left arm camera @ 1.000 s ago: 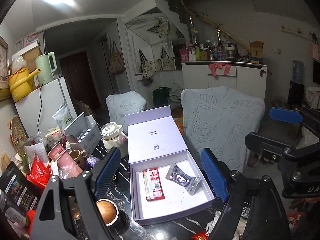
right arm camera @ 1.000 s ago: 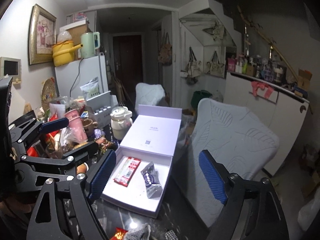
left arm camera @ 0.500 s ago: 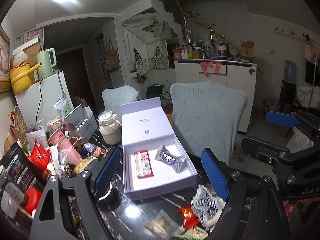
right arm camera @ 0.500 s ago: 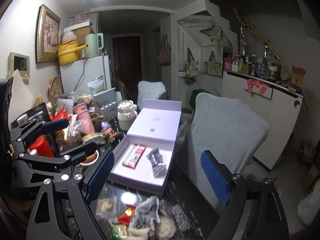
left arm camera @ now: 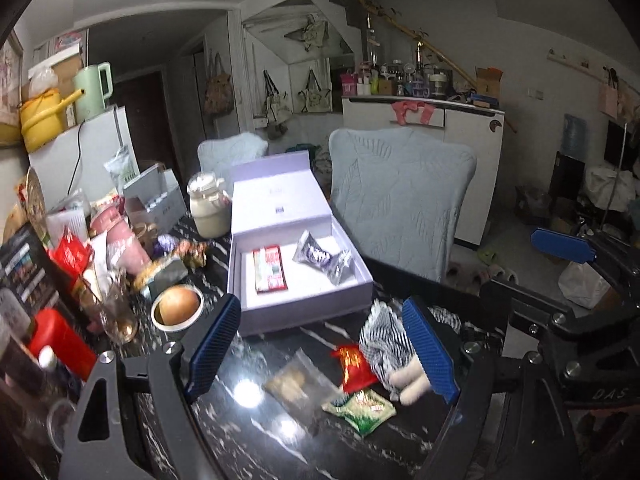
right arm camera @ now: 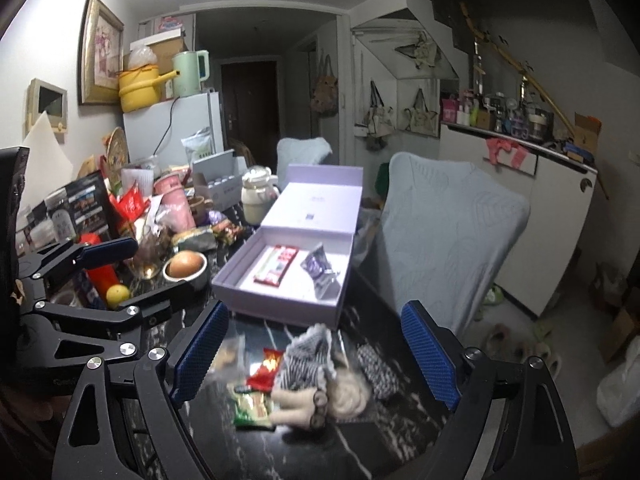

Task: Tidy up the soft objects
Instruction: 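Withdraw both tools from the box back toward the remaining items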

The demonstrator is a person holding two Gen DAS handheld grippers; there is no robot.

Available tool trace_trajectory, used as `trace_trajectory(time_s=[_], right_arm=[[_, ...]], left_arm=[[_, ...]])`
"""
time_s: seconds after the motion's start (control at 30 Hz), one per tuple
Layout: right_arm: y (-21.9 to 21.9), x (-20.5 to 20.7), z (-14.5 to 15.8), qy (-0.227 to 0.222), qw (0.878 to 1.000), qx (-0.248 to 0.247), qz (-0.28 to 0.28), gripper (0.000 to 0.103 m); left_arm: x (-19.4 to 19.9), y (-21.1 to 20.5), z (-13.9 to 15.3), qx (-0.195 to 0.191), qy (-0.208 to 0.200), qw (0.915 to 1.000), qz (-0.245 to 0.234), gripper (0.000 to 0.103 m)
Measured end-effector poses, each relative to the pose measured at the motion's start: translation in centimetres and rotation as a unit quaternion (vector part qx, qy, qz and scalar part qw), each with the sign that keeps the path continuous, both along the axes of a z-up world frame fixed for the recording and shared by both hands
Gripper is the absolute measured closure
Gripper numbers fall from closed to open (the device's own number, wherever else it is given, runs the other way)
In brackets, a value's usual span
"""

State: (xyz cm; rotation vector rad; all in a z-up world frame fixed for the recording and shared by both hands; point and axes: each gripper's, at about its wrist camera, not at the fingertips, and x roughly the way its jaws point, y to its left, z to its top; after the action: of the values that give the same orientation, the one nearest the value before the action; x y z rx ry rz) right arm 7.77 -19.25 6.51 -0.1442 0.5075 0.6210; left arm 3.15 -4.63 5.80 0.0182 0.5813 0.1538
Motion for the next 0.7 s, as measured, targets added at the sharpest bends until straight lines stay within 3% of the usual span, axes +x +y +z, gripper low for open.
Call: trace_trajectory(time_s=[0.3, 0.7], right_arm=[[-0.8, -1.0, -3.9, 0.038, 0.999, 0.002, 0.002, 0.014], [-1.0, -1.3, -10.1, 0.108, 0.994, -0.003, 0.004, 0.014]], left_arm=[[-0.4, 0.1, -4.4, -0.051, 0.054, 0.9972, -0.002, 0.020], [-0.7, 1.7, -9.1, -0.053, 0.101, 0.9934, 0.015, 0.020]])
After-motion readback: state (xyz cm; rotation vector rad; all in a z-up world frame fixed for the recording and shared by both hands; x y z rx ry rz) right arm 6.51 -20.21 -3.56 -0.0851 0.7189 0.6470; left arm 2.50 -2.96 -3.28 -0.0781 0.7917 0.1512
